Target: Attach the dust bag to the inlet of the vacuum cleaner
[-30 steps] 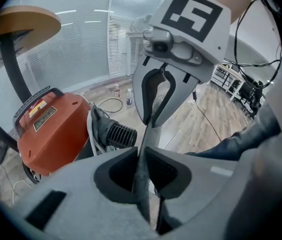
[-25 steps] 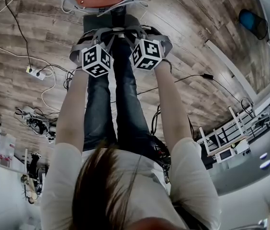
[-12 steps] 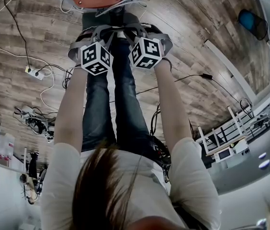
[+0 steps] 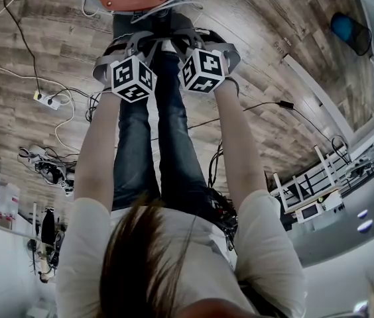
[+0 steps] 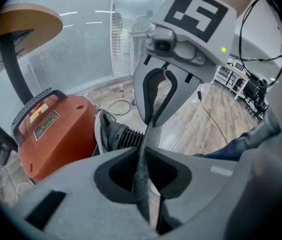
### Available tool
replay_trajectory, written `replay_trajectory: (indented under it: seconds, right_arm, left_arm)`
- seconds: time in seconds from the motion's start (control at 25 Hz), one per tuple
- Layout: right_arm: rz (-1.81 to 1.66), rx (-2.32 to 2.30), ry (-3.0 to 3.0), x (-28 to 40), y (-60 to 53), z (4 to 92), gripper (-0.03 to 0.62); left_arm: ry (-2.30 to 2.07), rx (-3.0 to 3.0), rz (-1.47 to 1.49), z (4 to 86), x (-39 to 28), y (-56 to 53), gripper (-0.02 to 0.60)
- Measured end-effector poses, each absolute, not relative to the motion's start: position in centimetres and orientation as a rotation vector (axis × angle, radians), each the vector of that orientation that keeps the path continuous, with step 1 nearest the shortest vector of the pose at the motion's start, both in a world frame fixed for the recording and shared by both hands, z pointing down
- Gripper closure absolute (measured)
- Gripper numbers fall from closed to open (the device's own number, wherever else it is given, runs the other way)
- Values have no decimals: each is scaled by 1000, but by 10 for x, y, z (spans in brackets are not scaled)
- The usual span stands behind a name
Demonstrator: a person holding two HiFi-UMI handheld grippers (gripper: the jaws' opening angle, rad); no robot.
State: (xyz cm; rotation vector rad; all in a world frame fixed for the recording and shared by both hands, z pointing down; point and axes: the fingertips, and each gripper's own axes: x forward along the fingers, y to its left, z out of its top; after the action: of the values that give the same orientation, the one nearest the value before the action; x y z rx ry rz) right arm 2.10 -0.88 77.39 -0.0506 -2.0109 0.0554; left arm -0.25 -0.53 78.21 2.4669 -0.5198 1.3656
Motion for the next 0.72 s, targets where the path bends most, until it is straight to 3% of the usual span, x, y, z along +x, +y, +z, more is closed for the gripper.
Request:
replay_trajectory:
  seconds: [0.48,0.72]
  right_arm:
    - [-43,-211,-1952,18,-18,772,566]
    - [60,-72,-2011,20,-21,774,566]
  left_arm:
    - [-571,2447,1321,783,-5,-11,533]
    - [-475,2464,1401,783,-3,-19,523]
